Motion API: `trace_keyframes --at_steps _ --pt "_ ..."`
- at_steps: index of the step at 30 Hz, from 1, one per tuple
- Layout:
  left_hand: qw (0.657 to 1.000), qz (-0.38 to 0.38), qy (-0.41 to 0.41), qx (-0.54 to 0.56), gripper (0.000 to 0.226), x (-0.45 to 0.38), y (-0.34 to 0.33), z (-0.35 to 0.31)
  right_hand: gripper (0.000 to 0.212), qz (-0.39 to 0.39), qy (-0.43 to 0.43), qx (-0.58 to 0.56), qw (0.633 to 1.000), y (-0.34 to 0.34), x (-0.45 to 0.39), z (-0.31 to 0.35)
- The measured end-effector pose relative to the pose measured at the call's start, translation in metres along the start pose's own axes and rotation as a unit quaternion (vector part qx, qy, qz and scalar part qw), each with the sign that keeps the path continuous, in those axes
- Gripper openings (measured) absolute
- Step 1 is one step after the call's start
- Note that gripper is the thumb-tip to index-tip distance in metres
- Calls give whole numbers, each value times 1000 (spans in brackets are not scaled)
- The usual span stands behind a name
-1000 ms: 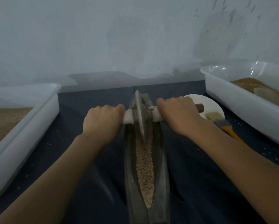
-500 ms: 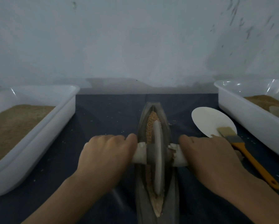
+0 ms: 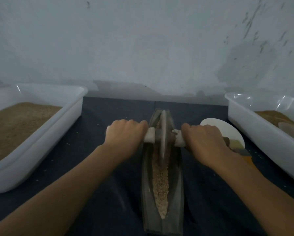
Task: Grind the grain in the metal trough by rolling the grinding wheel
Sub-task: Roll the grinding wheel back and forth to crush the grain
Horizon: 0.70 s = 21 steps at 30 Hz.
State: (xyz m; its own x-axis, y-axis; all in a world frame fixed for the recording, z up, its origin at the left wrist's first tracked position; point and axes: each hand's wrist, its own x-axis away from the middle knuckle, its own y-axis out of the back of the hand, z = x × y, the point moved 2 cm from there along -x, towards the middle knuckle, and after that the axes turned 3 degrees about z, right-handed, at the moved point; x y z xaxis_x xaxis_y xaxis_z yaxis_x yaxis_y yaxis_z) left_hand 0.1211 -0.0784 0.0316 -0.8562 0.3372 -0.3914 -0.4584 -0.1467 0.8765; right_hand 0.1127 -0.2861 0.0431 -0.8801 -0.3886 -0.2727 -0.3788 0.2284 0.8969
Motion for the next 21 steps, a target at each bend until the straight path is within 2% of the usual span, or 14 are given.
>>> trace_keyframes --at_steps 2,4,6,8,11,14,21 --pt "999 22 -13 37 42 27 4 1 27 1 38 10 999 13 23 9" --pt "997 31 -44 57 53 56 14 1 39 -13 74 23 997 27 44 18" --pt "995 34 -70 70 62 77 26 0 47 -78 83 -2 993 39 57 19" --pt "994 46 -67 68 61 82 32 0 49 -98 86 -31 991 40 59 18" --pt "998 37 -50 24 56 69 24 -2 48 -54 70 -8 996 25 43 13" --pt "1000 5 -18 -2 43 41 10 -1 30 0 33 42 999 3 16 5" --pt "999 -17 -7 -34 35 -27 1 2 30 -3 -42 -31 999 -27 -31 -18"
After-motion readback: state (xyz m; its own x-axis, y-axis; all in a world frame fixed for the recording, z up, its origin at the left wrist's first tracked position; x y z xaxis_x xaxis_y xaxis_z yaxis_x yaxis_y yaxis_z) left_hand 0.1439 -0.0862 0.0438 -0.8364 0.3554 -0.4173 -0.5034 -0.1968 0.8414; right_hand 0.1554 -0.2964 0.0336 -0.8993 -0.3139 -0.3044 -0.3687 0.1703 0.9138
